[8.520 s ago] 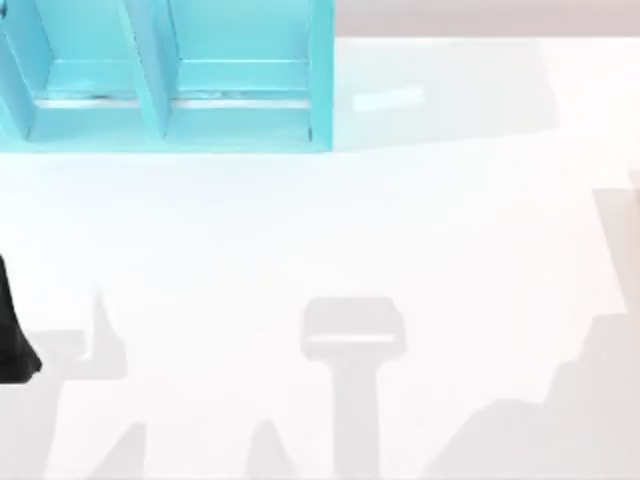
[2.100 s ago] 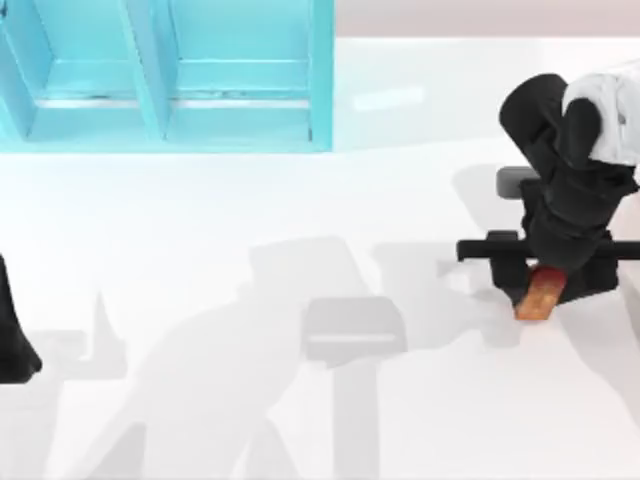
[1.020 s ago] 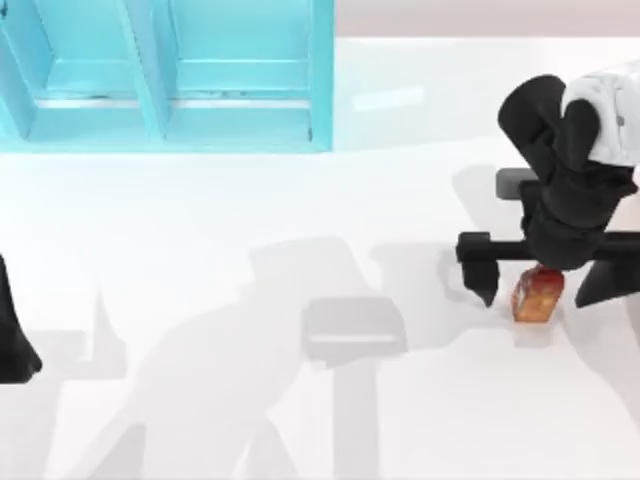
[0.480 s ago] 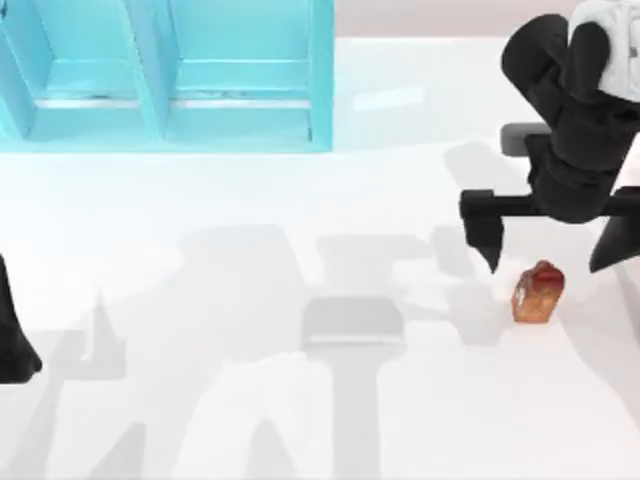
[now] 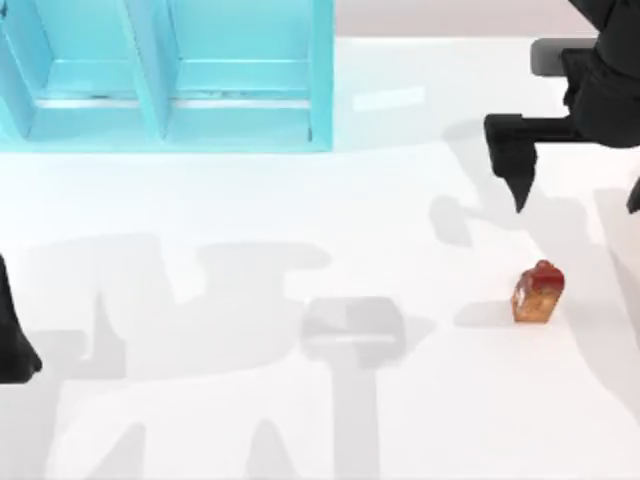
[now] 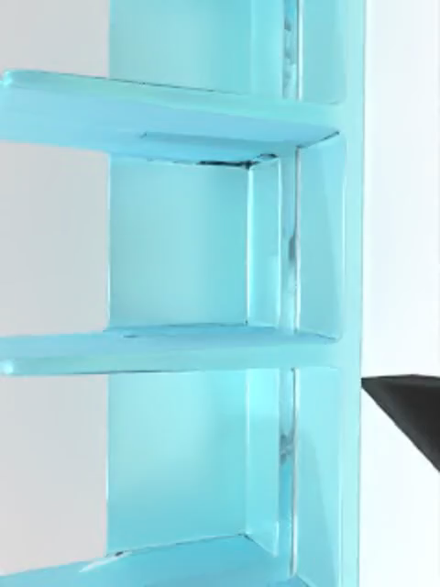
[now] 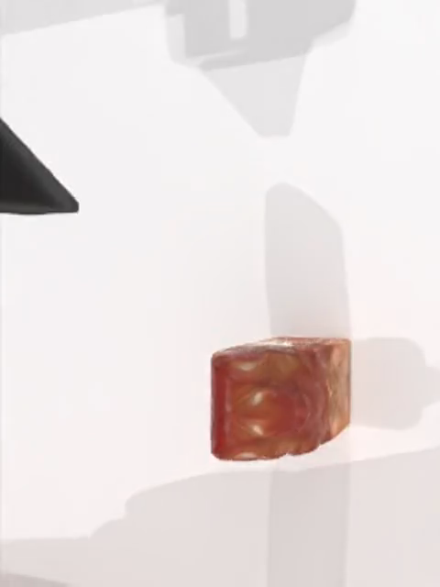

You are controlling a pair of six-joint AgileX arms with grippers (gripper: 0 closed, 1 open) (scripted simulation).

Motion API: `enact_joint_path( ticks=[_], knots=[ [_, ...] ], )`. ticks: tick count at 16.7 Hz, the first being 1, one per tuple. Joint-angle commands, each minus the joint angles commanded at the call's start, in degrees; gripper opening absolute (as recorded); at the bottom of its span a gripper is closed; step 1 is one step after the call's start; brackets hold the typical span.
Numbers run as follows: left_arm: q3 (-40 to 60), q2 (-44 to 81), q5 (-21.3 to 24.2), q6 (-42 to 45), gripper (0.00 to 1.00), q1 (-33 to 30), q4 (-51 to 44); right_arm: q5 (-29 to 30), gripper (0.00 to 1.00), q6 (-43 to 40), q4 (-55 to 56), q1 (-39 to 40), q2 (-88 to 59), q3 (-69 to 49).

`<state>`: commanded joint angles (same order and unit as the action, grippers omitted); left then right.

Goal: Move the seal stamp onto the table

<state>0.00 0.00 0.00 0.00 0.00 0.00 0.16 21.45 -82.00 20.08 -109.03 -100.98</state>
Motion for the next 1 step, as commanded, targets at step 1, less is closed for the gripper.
enact_joint_path(
  ticks=[1],
  knots=[
    [0.00,0.00,0.00,0.00,1.00,0.00,0.00,0.00,1.00,-0.01,-0.27,-0.01,0.13,-0.30]
  ],
)
